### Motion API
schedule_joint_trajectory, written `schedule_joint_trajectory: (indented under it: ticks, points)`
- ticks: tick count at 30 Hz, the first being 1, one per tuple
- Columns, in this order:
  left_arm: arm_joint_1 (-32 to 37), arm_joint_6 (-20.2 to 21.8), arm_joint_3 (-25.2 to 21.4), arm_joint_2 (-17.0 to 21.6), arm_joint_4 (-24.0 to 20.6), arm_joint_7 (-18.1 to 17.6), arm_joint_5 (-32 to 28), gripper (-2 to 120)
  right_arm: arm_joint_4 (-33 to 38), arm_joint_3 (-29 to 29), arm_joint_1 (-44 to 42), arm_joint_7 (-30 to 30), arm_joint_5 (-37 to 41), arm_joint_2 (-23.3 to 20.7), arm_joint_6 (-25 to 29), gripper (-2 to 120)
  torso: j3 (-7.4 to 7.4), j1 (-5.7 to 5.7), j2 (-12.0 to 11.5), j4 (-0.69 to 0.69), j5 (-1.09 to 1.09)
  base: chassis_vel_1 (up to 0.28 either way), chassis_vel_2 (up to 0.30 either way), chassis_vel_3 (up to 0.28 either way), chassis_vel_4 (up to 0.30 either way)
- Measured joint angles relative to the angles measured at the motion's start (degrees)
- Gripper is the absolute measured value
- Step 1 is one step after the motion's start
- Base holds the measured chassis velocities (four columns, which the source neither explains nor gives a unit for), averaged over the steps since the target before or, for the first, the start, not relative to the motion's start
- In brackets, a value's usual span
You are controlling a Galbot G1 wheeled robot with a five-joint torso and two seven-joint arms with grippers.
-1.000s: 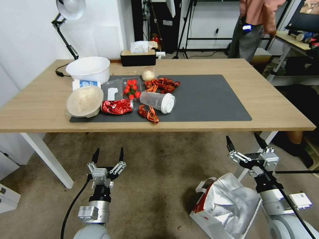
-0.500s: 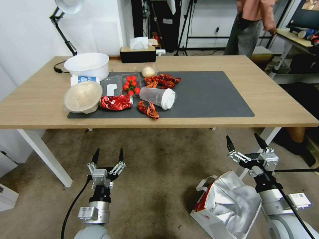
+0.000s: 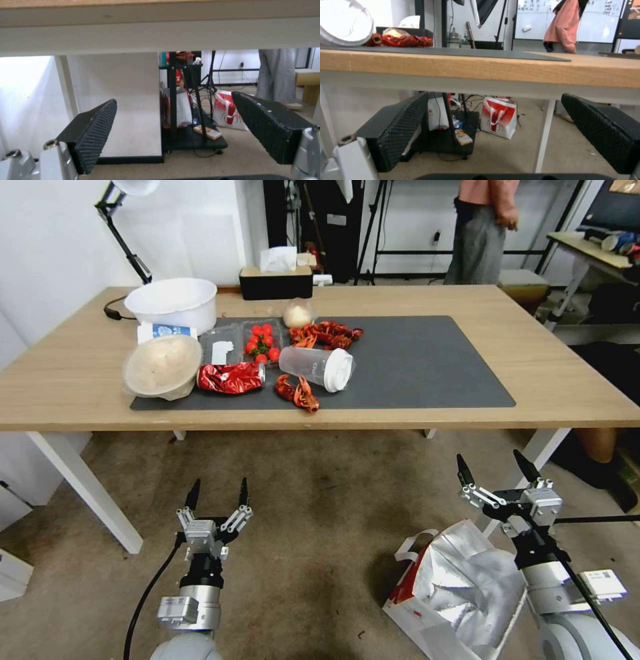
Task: Pick up the food delivery bag from the floor and place it on the table.
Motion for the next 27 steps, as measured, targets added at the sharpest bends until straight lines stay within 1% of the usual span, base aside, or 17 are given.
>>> schedule_joint_trajectory:
  ticks: [7,12,18,24,27]
  points:
    - [-0.05,-0.03,0.11,-0.04,0.25,0.13,0.17,88,0.03,0.04,-0.02,0.04,0.06,-0.12,-0.08,100,-1.18,-0.69,-1.88,0.00,0.00,0.000,0.000,0.000,0.000]
    - [-0.08,-0.12,0.13,-0.04,0.48,0.16,0.25,88,-0.11,0.05,0.03,0.04,0.12,-0.12,-0.10,100,-1.73,-1.04,-2.78,0.00,0.00,0.000,0.000,0.000,0.000]
    - [-0.07,-0.37,0.12,-0.22,0.72,0.14,0.47,88,-0.26,0.07,0.08,0.00,0.12,-0.02,-0.10,100,-2.88,-1.74,-4.61,0.00,0.00,0.000,0.000,0.000,0.000]
    - [-0.16,-0.47,0.05,-0.31,0.90,0.14,0.59,88,-0.26,0.13,0.05,-0.04,0.13,0.04,-0.10,100,-3.56,-2.12,-5.68,0.00,0.00,0.000,0.000,0.000,0.000]
    - [-0.18,-0.75,0.02,-0.42,1.19,0.15,0.80,88,-0.47,0.26,0.11,0.04,0.13,0.06,-0.10,100,-4.19,-2.45,-6.63,0.00,0.00,0.000,0.000,0.000,0.000]
